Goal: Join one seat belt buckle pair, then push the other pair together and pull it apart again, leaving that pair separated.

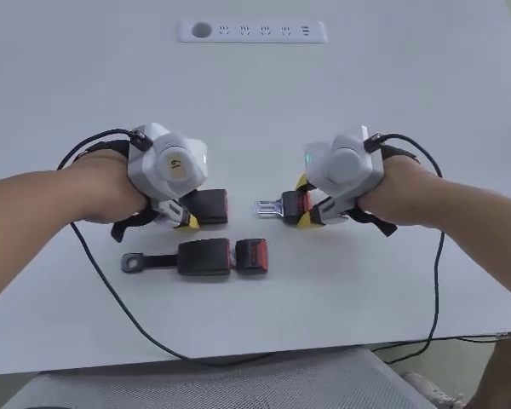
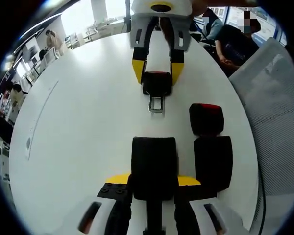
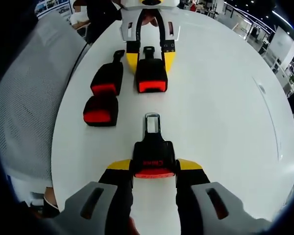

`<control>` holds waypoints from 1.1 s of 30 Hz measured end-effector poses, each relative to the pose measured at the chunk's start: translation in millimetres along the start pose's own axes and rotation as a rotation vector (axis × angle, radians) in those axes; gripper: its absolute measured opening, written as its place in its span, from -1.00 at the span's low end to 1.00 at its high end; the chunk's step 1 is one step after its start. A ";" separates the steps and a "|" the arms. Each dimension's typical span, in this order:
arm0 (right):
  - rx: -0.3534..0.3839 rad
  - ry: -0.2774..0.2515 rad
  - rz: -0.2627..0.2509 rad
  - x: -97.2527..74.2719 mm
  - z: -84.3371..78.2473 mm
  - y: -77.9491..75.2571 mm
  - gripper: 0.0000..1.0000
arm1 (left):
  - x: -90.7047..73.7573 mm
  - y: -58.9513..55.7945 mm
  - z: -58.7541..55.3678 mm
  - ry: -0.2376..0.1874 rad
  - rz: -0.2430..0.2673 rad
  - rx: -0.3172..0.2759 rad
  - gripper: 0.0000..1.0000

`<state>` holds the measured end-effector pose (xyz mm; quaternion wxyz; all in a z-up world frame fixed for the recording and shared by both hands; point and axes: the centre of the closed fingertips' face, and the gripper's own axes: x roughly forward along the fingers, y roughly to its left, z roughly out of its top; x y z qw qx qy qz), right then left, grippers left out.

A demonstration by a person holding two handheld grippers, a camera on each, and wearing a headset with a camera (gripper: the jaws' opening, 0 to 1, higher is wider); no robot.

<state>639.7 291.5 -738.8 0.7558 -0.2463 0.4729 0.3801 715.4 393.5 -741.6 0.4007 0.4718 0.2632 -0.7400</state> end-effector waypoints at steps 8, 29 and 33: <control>-0.008 -0.010 -0.005 11.4 19.4 -3.5 -0.37 | -0.1 -0.2 0.4 0.000 0.001 -0.004 -0.33; -0.033 -0.032 -0.013 24.7 43.0 -7.1 -0.37 | 0.8 0.7 0.5 -0.009 0.001 -0.015 -0.33; -0.034 -0.029 -0.006 25.7 44.2 -7.2 -0.38 | 0.7 0.5 1.1 -0.015 -0.004 -0.005 -0.34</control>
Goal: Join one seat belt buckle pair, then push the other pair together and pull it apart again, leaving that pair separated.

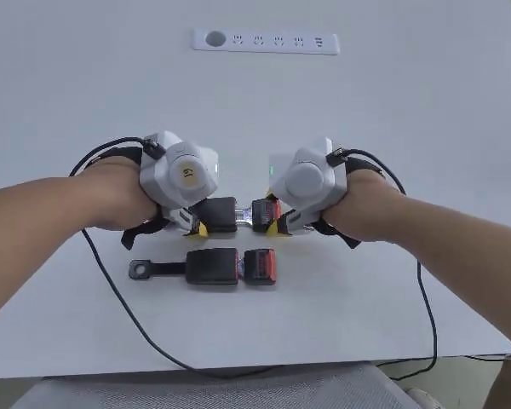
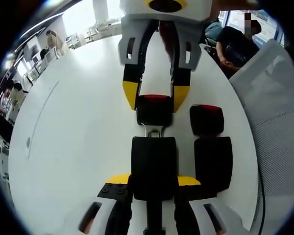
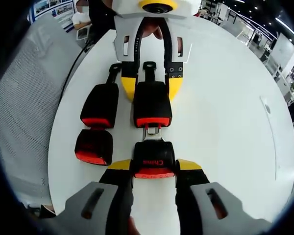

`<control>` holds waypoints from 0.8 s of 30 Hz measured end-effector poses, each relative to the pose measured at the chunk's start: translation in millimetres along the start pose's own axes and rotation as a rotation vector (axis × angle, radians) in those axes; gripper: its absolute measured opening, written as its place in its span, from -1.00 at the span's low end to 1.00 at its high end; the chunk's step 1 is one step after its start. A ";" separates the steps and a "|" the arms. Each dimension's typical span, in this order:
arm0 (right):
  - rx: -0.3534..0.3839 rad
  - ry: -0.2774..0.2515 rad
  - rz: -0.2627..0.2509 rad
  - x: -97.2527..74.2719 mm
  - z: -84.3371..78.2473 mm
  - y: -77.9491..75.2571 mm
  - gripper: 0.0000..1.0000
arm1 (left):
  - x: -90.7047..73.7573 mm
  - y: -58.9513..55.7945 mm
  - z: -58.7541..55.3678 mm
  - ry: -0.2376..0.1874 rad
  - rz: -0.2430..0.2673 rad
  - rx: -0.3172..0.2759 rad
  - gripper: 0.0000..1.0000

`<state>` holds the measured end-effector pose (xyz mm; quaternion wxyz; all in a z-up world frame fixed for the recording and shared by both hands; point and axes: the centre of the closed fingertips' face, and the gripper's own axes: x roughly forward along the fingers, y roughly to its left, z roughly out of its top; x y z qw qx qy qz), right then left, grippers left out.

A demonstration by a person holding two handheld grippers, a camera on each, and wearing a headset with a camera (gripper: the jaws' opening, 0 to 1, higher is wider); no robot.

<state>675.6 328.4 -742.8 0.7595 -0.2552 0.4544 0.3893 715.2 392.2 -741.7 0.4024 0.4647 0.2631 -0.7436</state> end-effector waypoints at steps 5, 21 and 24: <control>-0.014 0.007 0.007 -0.1 1.4 0.3 -0.40 | -0.3 -1.0 0.4 -0.012 -0.009 0.025 -0.35; -0.007 0.014 0.003 6.6 15.0 1.8 -0.42 | 2.0 0.5 -0.9 -0.027 -0.005 0.013 -0.37; 0.001 0.010 0.006 6.3 14.4 1.2 -0.42 | 2.1 0.0 -0.7 -0.026 -0.004 0.014 -0.37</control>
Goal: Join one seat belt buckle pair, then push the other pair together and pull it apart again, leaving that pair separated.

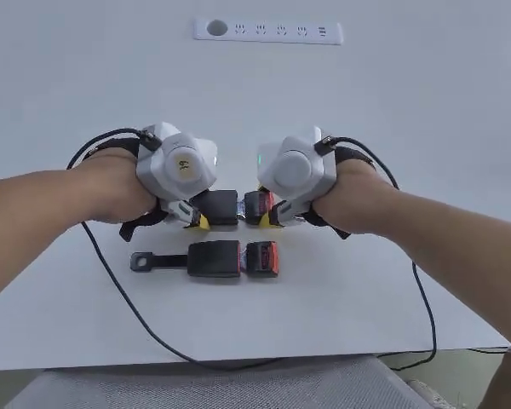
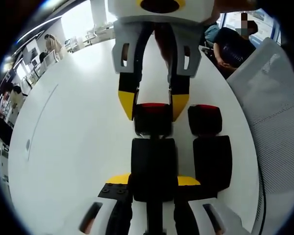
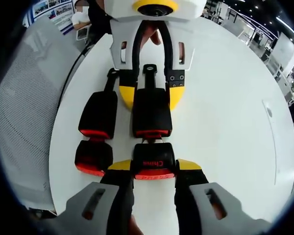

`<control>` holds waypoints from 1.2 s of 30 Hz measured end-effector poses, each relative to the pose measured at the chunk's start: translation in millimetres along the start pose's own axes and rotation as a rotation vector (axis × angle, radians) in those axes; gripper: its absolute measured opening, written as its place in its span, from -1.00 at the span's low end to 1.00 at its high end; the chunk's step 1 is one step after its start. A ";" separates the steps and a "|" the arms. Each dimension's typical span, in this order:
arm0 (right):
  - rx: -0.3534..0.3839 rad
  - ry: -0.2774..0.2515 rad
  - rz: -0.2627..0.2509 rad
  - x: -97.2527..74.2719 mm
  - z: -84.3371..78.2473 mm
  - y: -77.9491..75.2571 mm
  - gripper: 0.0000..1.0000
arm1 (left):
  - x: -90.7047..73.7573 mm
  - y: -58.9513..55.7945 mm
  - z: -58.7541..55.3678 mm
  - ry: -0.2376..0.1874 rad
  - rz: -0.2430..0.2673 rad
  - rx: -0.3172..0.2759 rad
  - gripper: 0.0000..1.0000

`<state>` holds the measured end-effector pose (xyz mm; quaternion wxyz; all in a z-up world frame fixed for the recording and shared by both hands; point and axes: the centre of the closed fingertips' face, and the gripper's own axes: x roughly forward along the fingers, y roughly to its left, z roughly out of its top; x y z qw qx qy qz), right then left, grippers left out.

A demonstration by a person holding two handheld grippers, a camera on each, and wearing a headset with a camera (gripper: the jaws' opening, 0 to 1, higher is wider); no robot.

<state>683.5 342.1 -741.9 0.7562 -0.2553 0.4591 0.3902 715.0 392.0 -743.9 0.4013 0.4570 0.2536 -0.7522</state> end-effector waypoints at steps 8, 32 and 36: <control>-0.001 0.013 -0.008 0.7 1.4 0.1 -0.42 | -0.6 -1.3 1.3 -0.009 0.000 -0.003 -0.36; -0.007 0.027 -0.004 -0.5 -0.7 0.5 -0.41 | -0.6 0.0 0.5 0.004 0.004 -0.009 -0.36; -0.003 0.032 -0.004 -1.5 -1.7 1.0 -0.41 | -1.5 -0.9 1.0 0.004 0.005 -0.011 -0.36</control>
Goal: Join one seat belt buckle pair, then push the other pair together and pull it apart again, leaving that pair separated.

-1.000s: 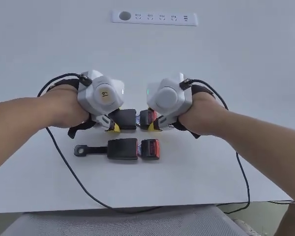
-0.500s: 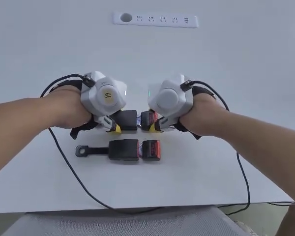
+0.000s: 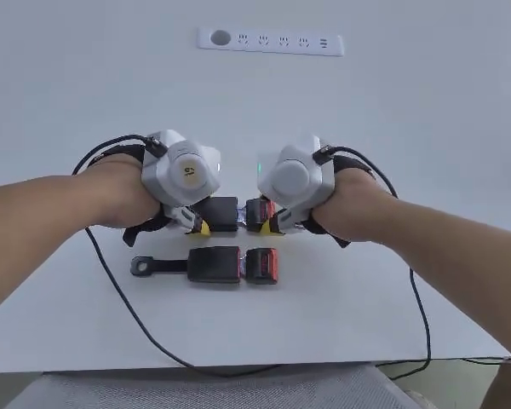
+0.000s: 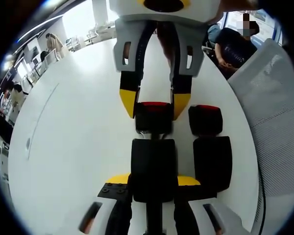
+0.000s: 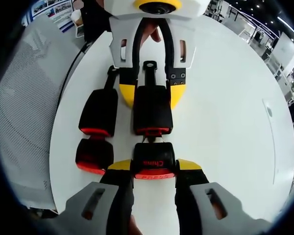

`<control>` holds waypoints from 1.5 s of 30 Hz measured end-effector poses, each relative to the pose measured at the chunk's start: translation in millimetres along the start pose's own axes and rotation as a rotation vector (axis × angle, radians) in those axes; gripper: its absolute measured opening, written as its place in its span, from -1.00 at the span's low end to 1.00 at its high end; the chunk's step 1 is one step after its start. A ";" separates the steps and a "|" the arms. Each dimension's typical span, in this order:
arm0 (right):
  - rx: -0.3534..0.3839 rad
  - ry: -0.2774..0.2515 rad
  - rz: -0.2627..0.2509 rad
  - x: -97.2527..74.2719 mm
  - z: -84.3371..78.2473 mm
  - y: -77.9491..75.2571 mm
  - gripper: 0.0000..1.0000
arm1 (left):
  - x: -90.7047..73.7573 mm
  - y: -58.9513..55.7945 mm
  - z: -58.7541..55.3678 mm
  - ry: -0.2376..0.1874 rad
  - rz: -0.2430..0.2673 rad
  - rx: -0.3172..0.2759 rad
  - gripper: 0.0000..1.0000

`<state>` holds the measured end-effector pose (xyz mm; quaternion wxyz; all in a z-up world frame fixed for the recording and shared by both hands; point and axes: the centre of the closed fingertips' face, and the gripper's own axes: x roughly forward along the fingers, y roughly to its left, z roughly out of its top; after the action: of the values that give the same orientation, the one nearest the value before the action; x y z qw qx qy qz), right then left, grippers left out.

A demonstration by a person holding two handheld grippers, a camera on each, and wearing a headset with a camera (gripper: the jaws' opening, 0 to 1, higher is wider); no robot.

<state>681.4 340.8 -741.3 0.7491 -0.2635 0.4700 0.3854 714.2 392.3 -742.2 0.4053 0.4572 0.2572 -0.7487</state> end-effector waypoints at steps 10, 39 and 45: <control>0.013 0.004 -0.002 -3.8 -9.6 1.9 -0.40 | -1.5 -1.0 0.7 -0.001 -0.003 0.001 -0.36; 0.065 0.057 -0.006 -36.3 -87.5 -0.4 -0.36 | 0.1 -0.5 0.4 -0.004 0.000 -0.008 -0.34; 0.063 0.066 -0.014 -41.0 -99.8 1.3 -0.36 | -0.1 -0.6 0.7 -0.004 0.002 -0.017 -0.34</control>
<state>619.6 252.5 -746.0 0.7436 -0.2556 0.5048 0.3564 713.3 392.2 -741.7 0.4104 0.4526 0.2623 -0.7470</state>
